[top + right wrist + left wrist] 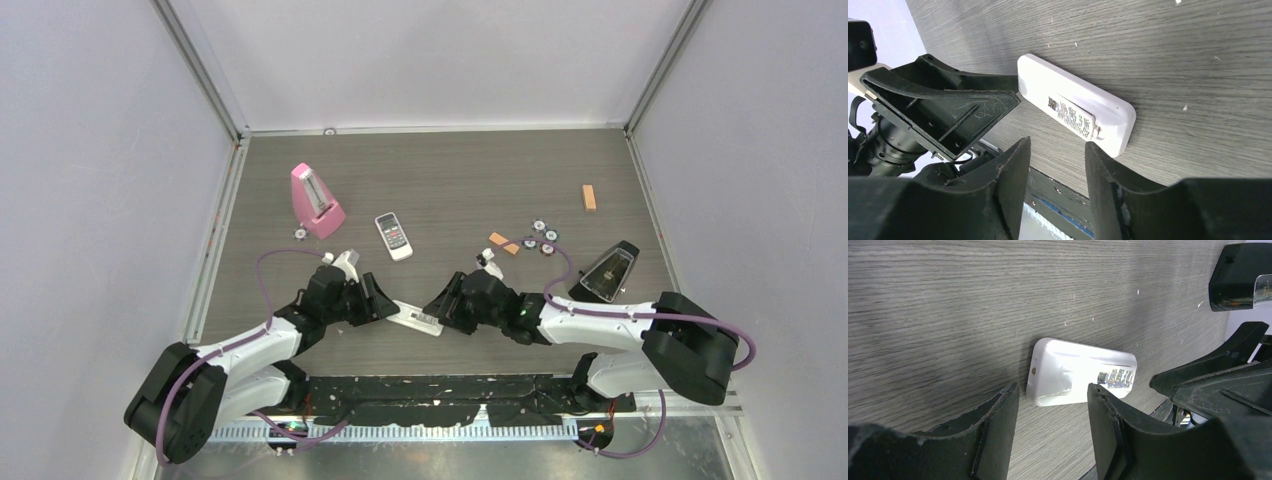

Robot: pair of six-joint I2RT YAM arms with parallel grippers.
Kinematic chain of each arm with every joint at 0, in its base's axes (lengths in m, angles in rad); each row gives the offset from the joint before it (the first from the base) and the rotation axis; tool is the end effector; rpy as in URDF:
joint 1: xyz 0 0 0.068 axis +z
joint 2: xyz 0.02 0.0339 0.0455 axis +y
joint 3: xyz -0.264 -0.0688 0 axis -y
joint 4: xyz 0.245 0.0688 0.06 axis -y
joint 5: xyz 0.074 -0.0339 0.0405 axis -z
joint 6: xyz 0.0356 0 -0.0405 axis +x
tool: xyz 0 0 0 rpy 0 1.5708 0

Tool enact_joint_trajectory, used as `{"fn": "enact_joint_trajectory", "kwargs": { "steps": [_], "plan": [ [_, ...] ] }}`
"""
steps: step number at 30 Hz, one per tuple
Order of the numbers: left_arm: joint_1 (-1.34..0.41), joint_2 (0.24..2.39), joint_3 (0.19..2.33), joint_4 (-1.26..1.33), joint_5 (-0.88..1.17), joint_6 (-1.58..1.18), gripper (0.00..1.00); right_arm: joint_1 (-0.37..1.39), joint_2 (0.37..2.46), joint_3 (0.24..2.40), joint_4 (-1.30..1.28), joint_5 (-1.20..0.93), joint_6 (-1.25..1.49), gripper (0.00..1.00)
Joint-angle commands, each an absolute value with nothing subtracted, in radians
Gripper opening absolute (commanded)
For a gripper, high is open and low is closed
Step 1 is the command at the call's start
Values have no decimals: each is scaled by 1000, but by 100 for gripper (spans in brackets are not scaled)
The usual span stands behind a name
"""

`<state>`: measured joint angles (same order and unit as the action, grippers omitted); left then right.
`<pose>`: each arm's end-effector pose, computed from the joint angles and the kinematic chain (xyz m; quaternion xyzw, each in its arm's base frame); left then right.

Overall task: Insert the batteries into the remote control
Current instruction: Load the battery cover into the remote control.

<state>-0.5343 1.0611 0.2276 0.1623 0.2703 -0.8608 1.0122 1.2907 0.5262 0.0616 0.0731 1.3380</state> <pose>0.1545 -0.1025 0.1356 -0.0872 0.8900 -0.3697 0.2522 0.1341 0.2097 0.1701 0.1622 0.8922 0.3749 0.1925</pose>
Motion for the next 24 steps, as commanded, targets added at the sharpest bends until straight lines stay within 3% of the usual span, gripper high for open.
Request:
{"fn": "enact_joint_trajectory", "kwargs": {
  "steps": [1, 17, 24],
  "plan": [
    [-531, 1062, 216, 110, 250, -851, 55, 1014, 1272, 571, 9, 103, 1309, 47],
    [-531, 1062, 211, 119, 258, -848, 55, 1014, 1451, 630, 10, 66, 1264, 15],
    [-531, 1046, 214, 114, 259, -848, 55, 1015, 1440, 655, -55, 70, 1245, 11]
  ]
}}
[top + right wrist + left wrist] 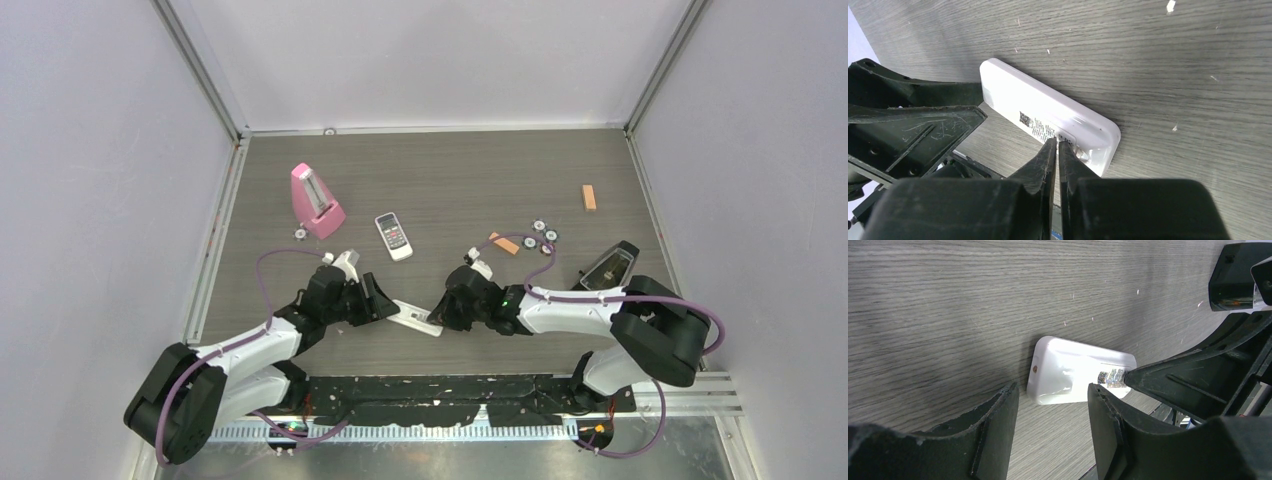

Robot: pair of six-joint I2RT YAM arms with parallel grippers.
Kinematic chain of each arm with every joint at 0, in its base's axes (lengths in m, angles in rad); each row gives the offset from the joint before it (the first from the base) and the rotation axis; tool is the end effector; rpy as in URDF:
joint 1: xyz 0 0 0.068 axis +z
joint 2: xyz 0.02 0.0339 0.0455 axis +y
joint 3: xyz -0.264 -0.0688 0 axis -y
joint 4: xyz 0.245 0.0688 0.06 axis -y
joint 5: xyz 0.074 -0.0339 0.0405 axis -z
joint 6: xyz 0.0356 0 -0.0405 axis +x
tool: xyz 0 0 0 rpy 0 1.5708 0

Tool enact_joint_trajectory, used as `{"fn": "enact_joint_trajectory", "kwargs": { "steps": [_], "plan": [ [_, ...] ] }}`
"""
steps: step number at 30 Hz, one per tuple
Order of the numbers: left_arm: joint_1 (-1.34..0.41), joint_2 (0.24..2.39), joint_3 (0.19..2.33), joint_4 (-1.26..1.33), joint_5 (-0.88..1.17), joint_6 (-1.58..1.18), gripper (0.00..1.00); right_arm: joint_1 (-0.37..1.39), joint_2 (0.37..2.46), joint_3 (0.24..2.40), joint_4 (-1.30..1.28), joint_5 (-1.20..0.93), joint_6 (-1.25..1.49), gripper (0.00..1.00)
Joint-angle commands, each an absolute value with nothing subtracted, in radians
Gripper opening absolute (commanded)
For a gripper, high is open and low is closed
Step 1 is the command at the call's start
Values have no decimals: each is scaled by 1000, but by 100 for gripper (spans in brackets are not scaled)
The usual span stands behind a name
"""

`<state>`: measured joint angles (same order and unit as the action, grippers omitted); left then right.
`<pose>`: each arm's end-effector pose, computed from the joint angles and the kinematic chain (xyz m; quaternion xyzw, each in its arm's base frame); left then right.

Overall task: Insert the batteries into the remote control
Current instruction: Load the battery cover into the remote control, then move the remote control to the center of the board.

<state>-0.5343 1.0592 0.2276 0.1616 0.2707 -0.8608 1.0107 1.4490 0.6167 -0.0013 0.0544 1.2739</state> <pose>0.1544 -0.1024 0.1358 -0.0870 0.8897 -0.3702 0.2526 0.1455 0.2284 0.1537 0.1321 0.9231 0.3171 0.1727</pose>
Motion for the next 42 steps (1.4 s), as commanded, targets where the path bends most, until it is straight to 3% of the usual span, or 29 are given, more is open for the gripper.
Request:
{"fn": "enact_joint_trajectory", "kwargs": {
  "steps": [1, 6, 12, 16, 19, 25, 30, 33, 37, 40, 42],
  "plan": [
    [-530, 1034, 218, 105, 256, -848, 55, 1015, 1422, 663, -73, 77, 1228, 12],
    [-531, 897, 280, -56, 184, -815, 57, 1015, 1352, 739, -126, 101, 1116, 24],
    [-531, 655, 376, -332, 22, -770, 64, 1014, 1313, 791, -148, 59, 765, 59],
    [-531, 499, 426, -463, -43, -776, 72, 1016, 1373, 857, -236, -20, 471, 76],
    [-530, 414, 466, -559, -82, -776, 80, 1019, 1423, 913, -293, -51, 322, 83],
    [-531, 319, 547, -664, -104, -764, 86, 1048, 1588, 1004, -402, -47, 85, 87],
    [-530, 291, 604, -724, -106, -749, 87, 1084, 1676, 1041, -421, -8, 31, 87],
    [-531, 279, 611, -741, -110, -745, 87, 1097, 1706, 1044, -404, 40, 41, 82],
    [-530, 265, 608, -753, -113, -747, 87, 1101, 1732, 1052, -395, 88, 68, 62],
    [-531, 260, 612, -765, -114, -746, 87, 1099, 1744, 1061, -395, 149, 90, 35],
    [-531, 259, 621, -780, -113, -744, 87, 1096, 1738, 1063, -396, 183, 123, 26]
  ]
}}
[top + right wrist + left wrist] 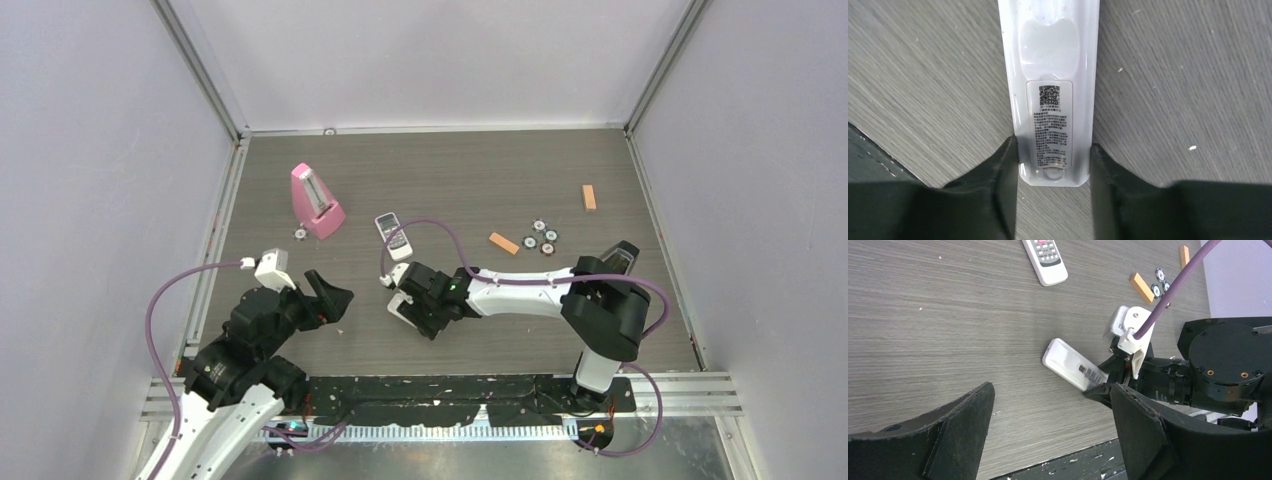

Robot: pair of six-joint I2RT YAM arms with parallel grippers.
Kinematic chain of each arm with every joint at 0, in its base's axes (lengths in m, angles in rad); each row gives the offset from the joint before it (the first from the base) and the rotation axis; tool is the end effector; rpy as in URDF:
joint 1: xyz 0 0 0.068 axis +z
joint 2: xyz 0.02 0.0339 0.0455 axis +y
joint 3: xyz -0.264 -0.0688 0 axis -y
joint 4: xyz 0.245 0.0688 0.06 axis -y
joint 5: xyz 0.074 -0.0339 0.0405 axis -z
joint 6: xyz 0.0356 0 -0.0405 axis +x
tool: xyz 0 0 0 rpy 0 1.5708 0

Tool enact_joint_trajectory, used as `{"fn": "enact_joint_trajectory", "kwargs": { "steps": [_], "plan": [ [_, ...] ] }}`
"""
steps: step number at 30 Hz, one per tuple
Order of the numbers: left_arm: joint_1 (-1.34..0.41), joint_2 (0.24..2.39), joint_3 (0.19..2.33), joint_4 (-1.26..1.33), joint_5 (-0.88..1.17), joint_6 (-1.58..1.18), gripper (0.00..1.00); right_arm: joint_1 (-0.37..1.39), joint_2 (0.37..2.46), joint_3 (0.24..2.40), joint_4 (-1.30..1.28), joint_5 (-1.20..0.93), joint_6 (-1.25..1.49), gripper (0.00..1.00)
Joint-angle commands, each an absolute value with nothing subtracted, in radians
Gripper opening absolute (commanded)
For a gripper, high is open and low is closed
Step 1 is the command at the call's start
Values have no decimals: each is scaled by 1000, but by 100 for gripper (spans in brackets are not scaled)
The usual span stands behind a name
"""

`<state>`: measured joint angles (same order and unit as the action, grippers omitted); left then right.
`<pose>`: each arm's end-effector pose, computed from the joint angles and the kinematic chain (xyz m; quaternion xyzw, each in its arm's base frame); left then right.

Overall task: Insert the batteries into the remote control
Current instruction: Move the remote control to the center of the board.

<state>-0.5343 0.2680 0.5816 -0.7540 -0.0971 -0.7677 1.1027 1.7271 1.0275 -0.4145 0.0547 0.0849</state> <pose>0.0697 -0.0372 0.2694 -0.1240 0.8347 -0.2916 0.4504 0.1531 0.2985 0.1641 -0.4690 0.8533 0.1045 0.2025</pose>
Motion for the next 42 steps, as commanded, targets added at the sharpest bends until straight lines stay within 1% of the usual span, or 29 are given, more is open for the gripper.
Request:
{"fn": "enact_joint_trajectory", "kwargs": {
  "steps": [1, 4, 6, 9, 11, 12, 18, 22, 25, 27, 29, 30, 31, 32, 34, 36, 42],
  "plan": [
    [-531, 259, 628, -790, -113, -743, 87, 1086, 1720, 1062, -389, 186, 133, 24],
    [-530, 259, 646, -820, -107, -738, 88, 1033, 1637, 1047, -362, 193, 197, 19],
    [-530, 264, 660, -844, -108, -752, 89, 991, 1586, 1039, -331, 203, 243, 18],
    [-529, 283, 690, -900, -128, -810, 92, 927, 1566, 1064, -294, 230, 302, 17],
    [-530, 304, 721, -960, -150, -855, 99, 885, 1595, 1105, -287, 255, 323, 18],
    [-530, 318, 736, -986, -156, -861, 100, 861, 1629, 1122, -283, 264, 333, 18],
    [-531, 376, 779, -1045, -106, -809, 100, 788, 1821, 1290, -237, 258, 329, 19],
    [-530, 342, 730, -973, -47, -765, 100, 767, 1934, 1408, -263, 271, 323, 21],
    [-530, 292, 704, -945, -68, -779, 100, 756, 2002, 1486, -299, 279, 329, 23],
    [-530, 266, 705, -952, -93, -784, 100, 754, 2023, 1503, -314, 284, 334, 25],
    [-531, 257, 718, -966, -100, -771, 100, 751, 2043, 1521, -335, 290, 342, 30],
    [-530, 257, 728, -978, -103, -766, 100, 751, 2050, 1536, -344, 295, 346, 35],
    [-530, 262, 739, -993, -109, -760, 100, 749, 2063, 1544, -364, 297, 353, 38],
    [-530, 275, 752, -1009, -113, -754, 100, 749, 2072, 1556, -371, 291, 359, 43],
    [-530, 294, 780, -1043, -118, -748, 100, 748, 2073, 1562, -386, 287, 365, 50],
    [-531, 318, 800, -1069, -118, -741, 100, 747, 2066, 1565, -395, 280, 373, 54],
    [-530, 342, 861, -1136, -119, -733, 100, 745, 2069, 1617, -469, 275, 364, 60]
  ]
}}
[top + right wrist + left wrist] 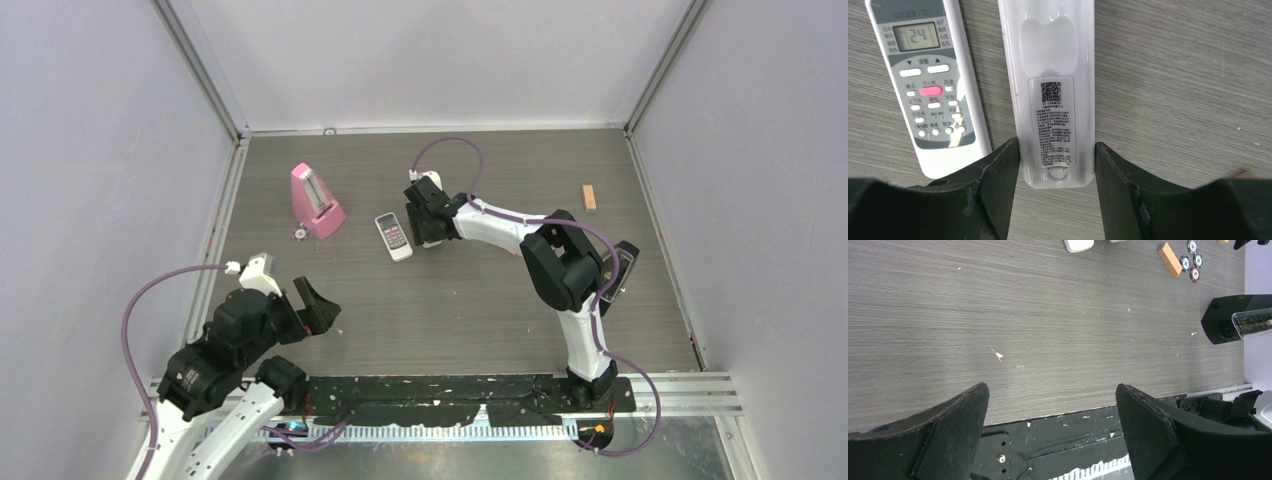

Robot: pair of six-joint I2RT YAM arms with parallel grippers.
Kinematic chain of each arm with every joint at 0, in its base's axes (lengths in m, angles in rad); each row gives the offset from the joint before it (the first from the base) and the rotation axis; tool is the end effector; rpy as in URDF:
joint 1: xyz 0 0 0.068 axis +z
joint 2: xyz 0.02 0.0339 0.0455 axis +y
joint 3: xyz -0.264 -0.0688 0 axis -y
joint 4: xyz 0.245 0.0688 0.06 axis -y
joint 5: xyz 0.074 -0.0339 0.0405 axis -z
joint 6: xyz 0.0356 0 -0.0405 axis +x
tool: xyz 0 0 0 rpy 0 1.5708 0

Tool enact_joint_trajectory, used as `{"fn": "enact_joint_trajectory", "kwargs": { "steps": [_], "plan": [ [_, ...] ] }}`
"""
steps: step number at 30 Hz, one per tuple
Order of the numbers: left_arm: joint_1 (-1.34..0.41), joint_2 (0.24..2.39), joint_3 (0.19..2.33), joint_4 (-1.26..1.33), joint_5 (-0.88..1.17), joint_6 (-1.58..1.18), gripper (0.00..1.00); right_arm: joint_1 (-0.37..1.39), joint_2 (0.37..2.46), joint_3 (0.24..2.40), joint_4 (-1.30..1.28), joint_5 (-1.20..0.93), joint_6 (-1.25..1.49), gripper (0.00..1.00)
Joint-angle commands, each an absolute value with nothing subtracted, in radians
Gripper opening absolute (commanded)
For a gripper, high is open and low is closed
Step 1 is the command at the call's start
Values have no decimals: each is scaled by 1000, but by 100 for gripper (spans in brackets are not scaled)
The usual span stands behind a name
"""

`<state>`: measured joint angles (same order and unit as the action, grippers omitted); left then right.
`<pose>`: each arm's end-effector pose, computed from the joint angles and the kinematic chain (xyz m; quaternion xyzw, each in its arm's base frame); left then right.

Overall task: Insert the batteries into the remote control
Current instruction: Move the remote control to the center of the board, then reset both arms

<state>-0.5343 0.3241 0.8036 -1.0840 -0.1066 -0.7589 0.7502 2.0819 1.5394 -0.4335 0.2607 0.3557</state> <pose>0.0445 -0.0219 0.3017 -0.1237 0.8759 -0.2418 0.3987 0.3359 0.3005 0.1789 -0.1484 0.9371 0.0468 0.3125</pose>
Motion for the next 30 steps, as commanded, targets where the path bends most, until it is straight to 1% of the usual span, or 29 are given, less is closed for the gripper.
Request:
{"fn": "enact_joint_trajectory", "kwargs": {
  "steps": [1, 3, 5, 11, 14, 16, 20, 21, 22, 23, 24, 25, 26, 27, 28, 29, 30],
  "plan": [
    [-530, 347, 870, -1145, -112, -730, 100, 744, 2071, 1621, -476, 272, 362, 61],
    [-530, 365, 889, -1172, -105, -731, 100, 744, 2077, 1629, -482, 267, 353, 67],
    [-531, 379, 901, -1193, -94, -731, 99, 742, 2088, 1634, -486, 254, 348, 69],
    [-531, 384, 910, -1233, -83, -741, 100, 739, 2081, 1633, -505, 233, 342, 70],
    [-529, 378, 931, -1270, -102, -745, 100, 741, 1977, 1579, -502, 230, 358, 70],
    [-531, 368, 960, -1298, -108, -741, 100, 747, 1868, 1511, -504, 237, 372, 72],
    [-531, 321, 1027, -1318, -98, -710, 100, 787, 1566, 1330, -561, 324, 400, 80],
    [-531, 306, 1054, -1322, -97, -704, 100, 812, 1446, 1272, -576, 366, 408, 84],
    [-530, 295, 1072, -1324, -96, -697, 100, 823, 1385, 1244, -611, 387, 414, 86],
    [-530, 284, 1090, -1324, -95, -689, 99, 848, 1256, 1196, -630, 425, 429, 92],
    [-531, 275, 1107, -1322, -90, -678, 100, 859, 1196, 1179, -678, 438, 438, 98],
    [-531, 271, 1126, -1320, -79, -667, 100, 881, 1072, 1155, -706, 459, 457, 97],
    [-530, 269, 1143, -1317, -62, -661, 100, 890, 1015, 1150, -763, 482, 469, 96],
    [-531, 268, 1159, -1315, -58, -657, 100, 905, 900, 1151, -796, 490, 497, 96],
    [-531, 271, 1174, -1315, -56, -655, 100, 911, 842, 1154, -854, 506, 509, 95],
    [-530, 273, 1187, -1318, -59, -652, 100, 917, 734, 1169, -880, 513, 535, 95],
    [-531, 275, 1199, -1319, -64, -650, 100, 918, 685, 1180, -928, 524, 546, 95]
  ]
}}
